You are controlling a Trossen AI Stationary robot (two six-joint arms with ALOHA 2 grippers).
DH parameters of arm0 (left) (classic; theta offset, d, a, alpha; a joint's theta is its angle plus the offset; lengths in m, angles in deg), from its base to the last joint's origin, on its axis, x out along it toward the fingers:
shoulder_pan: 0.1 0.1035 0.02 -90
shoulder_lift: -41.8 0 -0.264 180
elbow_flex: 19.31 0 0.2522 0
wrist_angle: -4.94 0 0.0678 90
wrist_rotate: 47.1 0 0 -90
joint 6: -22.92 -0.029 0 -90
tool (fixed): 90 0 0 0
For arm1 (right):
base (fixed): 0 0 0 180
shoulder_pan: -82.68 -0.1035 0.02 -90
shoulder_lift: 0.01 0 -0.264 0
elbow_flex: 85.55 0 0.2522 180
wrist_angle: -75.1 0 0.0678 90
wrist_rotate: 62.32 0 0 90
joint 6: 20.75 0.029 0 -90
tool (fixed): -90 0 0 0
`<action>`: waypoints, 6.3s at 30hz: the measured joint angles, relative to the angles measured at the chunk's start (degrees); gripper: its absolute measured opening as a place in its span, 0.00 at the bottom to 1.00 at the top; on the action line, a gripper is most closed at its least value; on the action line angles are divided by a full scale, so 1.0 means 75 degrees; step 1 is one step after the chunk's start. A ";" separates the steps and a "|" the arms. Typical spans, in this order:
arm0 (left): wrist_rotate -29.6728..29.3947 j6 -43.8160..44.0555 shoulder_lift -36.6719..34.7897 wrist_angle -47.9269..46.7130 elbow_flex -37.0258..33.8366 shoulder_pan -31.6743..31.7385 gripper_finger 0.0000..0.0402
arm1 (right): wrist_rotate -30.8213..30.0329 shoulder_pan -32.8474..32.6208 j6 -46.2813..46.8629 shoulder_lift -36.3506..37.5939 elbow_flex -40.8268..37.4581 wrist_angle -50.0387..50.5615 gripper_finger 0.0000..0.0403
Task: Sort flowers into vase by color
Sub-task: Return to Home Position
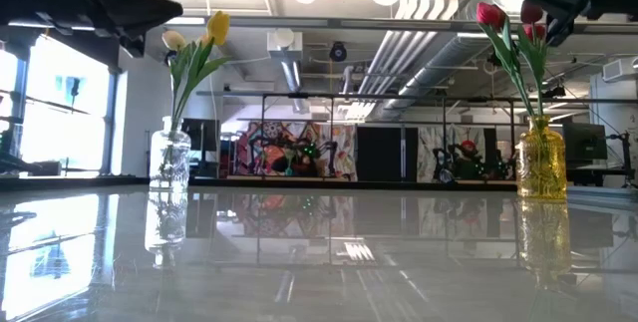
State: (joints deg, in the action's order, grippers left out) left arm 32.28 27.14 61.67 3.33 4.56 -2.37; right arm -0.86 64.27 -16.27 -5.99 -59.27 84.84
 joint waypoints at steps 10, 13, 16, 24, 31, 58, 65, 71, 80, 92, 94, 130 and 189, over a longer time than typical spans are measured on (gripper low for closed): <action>-0.0045 0.0278 -0.0002 0.0531 -0.0626 -0.0011 0.00 | 0.0212 0.0000 0.0000 0.0000 -0.0666 -0.0587 0.00; -0.0051 0.0465 -0.0002 0.1187 -0.1079 -0.0029 0.00 | 0.0246 0.0000 -0.0056 0.0006 -0.0688 -0.0588 0.00; -0.0058 0.0450 -0.0029 0.1258 -0.1263 -0.0030 0.00 | 0.0358 0.0000 -0.0128 0.0011 -0.0688 -0.0584 0.00; -0.0060 -0.0108 -0.0092 0.1170 -0.1256 0.0034 0.00 | 0.0636 0.0000 -0.0342 -0.0013 -0.0691 -0.0448 0.00; 0.0014 -0.0145 -0.0089 0.1102 -0.1256 0.0196 0.00 | 0.0685 0.0000 -0.0365 -0.0061 -0.0694 -0.0298 0.00; 0.0169 -0.0033 -0.1095 0.0223 -0.1247 0.0230 0.00 | 0.0786 -0.0003 -0.0634 -0.0044 -0.1288 -0.0746 0.00; 0.0549 0.0085 -0.1993 -0.0746 -0.1247 0.0230 0.00 | 0.0839 -0.0003 -0.0317 -0.0044 -0.1285 -0.0739 0.00; 0.0557 0.0023 -0.2608 -0.1418 -0.1247 0.0230 0.00 | 0.0843 -0.0003 -0.0272 -0.0044 -0.1279 -0.0911 0.00; 0.0668 0.0008 -0.2622 -0.1440 -0.1247 0.0230 0.00 | 0.0773 -0.0003 -0.0237 -0.0044 -0.1279 -0.0881 0.00; 0.0725 -0.0029 -0.2622 -0.1440 -0.1247 0.0236 0.00 | 0.1157 -0.0003 -0.0259 -0.0038 -0.1276 -0.0733 0.00; 0.0752 0.0085 -0.2622 -0.1443 -0.1247 0.0236 0.00 | 0.1111 -0.0002 -0.0259 -0.0024 -0.1276 -0.0460 0.00; 0.1187 0.0359 -0.2421 -0.1541 -0.1256 0.0236 0.00 | 0.1020 -0.0003 0.0739 0.0705 -0.1591 -0.0240 0.00; 0.1132 0.0884 -0.2421 -0.1528 -0.1256 0.0230 0.00 | 0.1440 -0.0003 0.0002 0.0702 -0.1603 -0.0278 0.00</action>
State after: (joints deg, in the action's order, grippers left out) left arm 40.77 33.77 43.51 -8.13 -4.86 -0.64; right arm 9.94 64.25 -16.25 -0.72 -71.29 82.75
